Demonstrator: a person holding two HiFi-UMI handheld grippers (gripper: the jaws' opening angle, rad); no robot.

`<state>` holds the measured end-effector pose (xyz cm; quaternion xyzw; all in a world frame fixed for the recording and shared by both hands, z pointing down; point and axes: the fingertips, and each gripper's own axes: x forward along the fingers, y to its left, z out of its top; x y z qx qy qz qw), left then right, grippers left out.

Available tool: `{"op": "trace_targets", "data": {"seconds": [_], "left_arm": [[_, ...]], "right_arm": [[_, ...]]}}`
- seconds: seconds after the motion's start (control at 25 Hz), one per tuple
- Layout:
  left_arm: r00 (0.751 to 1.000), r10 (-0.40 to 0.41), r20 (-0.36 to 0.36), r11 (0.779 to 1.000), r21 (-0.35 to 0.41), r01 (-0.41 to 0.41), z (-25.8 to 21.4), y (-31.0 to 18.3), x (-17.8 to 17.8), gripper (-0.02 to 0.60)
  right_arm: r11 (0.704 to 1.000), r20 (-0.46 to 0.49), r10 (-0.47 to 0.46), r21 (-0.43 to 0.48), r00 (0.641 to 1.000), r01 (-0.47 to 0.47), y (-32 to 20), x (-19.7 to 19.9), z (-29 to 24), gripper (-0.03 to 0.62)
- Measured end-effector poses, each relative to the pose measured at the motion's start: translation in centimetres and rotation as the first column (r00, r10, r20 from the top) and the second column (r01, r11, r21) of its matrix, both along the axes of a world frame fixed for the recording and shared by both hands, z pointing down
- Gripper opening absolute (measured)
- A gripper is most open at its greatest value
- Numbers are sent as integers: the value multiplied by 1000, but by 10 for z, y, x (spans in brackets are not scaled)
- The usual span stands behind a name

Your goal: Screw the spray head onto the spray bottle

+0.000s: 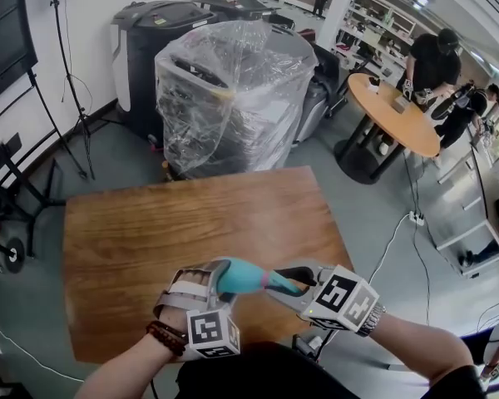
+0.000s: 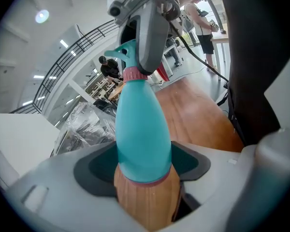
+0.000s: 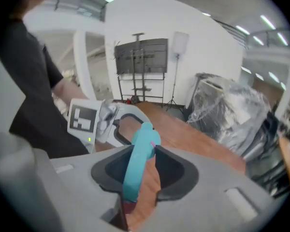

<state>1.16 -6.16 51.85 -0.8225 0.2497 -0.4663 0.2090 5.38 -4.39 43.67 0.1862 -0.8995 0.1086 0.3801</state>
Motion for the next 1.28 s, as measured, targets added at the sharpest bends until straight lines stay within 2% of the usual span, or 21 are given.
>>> {"op": "trace_targets", "data": {"seconds": [0.08, 0.16, 0.24, 0.36, 0.4, 0.44, 0.52, 0.56, 0.6, 0.64, 0.8, 0.96, 1.04, 1.12, 1.2, 1.28], "left_arm": [[1000, -13, 0, 1000, 15, 13, -2, -2, 0, 367], [1000, -28, 0, 999, 26, 28, -4, -5, 0, 367], [999, -38, 2, 999, 29, 37, -5, -6, 1, 365], [999, -36, 15, 998, 60, 35, -6, -7, 1, 365], [999, -39, 27, 996, 85, 36, -8, -9, 1, 365], [998, -45, 42, 993, 114, 40, -10, -11, 0, 364], [995, -59, 81, 986, 159, 46, -15, -15, -1, 364], [993, -63, 98, 985, 168, 46, -16, -16, -2, 364], [992, -63, 106, 985, 168, 45, -15, -16, -2, 364], [992, -61, 107, 986, 163, 43, -14, -16, -3, 364], [995, -57, 82, 988, 146, 44, -7, -15, -3, 364], [997, -59, 40, 994, 91, 55, 1, -11, -3, 364], [998, -59, 27, 996, 63, 57, 4, -10, -4, 364], [998, -62, 9, 998, 34, 62, 5, -8, -5, 364], [998, -60, -6, 998, 4, 60, 6, -7, -6, 364], [999, -50, -20, 998, -29, 49, 8, -5, -7, 364]], "right_arm": [[981, 102, 155, -129, 983, -142, -7, 2, 1, 117], [938, 180, 298, -239, 938, -252, -13, 5, 1, 117], [896, 230, 393, -315, 891, -314, -18, 8, 0, 117], [839, 262, 485, -408, 835, -359, -21, 13, 1, 115], [801, 269, 534, -465, 802, -378, -23, 14, 2, 117], [745, 272, 596, -538, 755, -394, -24, 16, 4, 115], [609, 256, 716, -685, 649, -401, -26, 18, 7, 115], [562, 245, 749, -727, 616, -394, -26, 19, 8, 115], [540, 238, 762, -746, 602, -389, -26, 19, 9, 115], [537, 236, 762, -750, 603, -386, -26, 18, 9, 115], [578, 243, 727, -722, 642, -380, -23, 15, 9, 118], [660, 261, 656, -654, 708, -370, -18, 13, 5, 148], [719, 268, 602, -592, 752, -365, -18, 13, 2, 188], [794, 271, 532, -488, 802, -362, -20, 17, -4, 203], [876, 275, 440, -342, 855, -340, -23, 22, -17, 213], [944, 280, 322, -172, 904, -283, -25, 25, -34, 215]]}}
